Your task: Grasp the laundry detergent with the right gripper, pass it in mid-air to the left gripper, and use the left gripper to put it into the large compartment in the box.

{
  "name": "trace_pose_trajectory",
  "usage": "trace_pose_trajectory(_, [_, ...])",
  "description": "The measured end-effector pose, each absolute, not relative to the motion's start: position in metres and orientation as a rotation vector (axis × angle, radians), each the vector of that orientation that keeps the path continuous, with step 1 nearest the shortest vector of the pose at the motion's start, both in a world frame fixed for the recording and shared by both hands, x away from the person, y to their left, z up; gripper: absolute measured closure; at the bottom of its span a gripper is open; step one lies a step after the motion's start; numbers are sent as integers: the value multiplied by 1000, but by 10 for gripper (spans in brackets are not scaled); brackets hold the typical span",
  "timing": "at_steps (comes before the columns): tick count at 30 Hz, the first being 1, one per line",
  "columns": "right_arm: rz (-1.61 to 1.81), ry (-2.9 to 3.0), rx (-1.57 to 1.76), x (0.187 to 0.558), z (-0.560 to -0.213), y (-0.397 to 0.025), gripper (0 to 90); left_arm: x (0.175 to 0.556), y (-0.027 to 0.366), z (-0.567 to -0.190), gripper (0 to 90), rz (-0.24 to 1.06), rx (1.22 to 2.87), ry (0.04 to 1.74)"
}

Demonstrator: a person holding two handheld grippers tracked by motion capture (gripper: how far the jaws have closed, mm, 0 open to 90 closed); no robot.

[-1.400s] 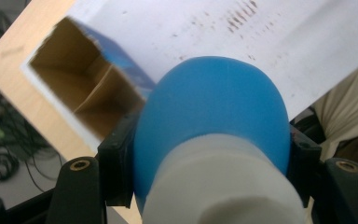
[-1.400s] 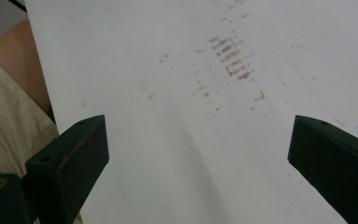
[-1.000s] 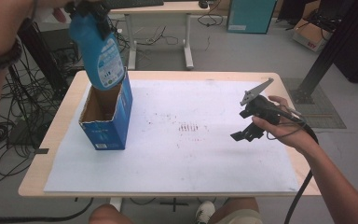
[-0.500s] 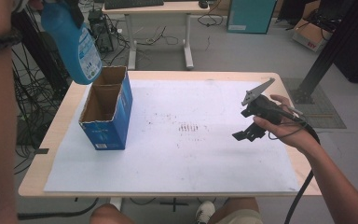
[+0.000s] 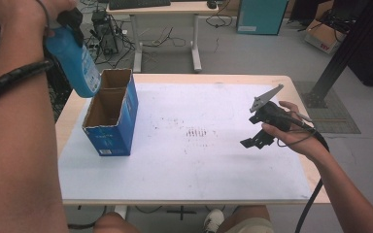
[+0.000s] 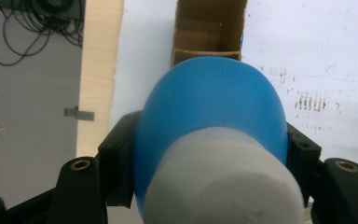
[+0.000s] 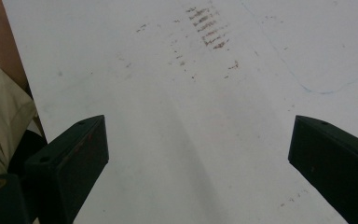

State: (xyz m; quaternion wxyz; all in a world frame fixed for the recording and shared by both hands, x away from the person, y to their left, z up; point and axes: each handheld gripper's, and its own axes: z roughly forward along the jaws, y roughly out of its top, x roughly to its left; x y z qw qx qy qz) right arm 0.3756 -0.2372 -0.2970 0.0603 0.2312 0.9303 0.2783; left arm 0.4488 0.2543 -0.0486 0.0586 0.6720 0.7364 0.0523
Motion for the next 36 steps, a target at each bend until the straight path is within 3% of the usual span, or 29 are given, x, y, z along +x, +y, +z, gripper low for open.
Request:
trace_pose_trajectory(15, [846, 2811, 707, 375, -301, -239, 48, 461, 246, -109, 366, 95, 2073, 2208])
trace_pose_trajectory(36, [845, 2812, 696, 379, -306, -239, 48, 467, 243, -193, 367, 109, 2119, 2162])
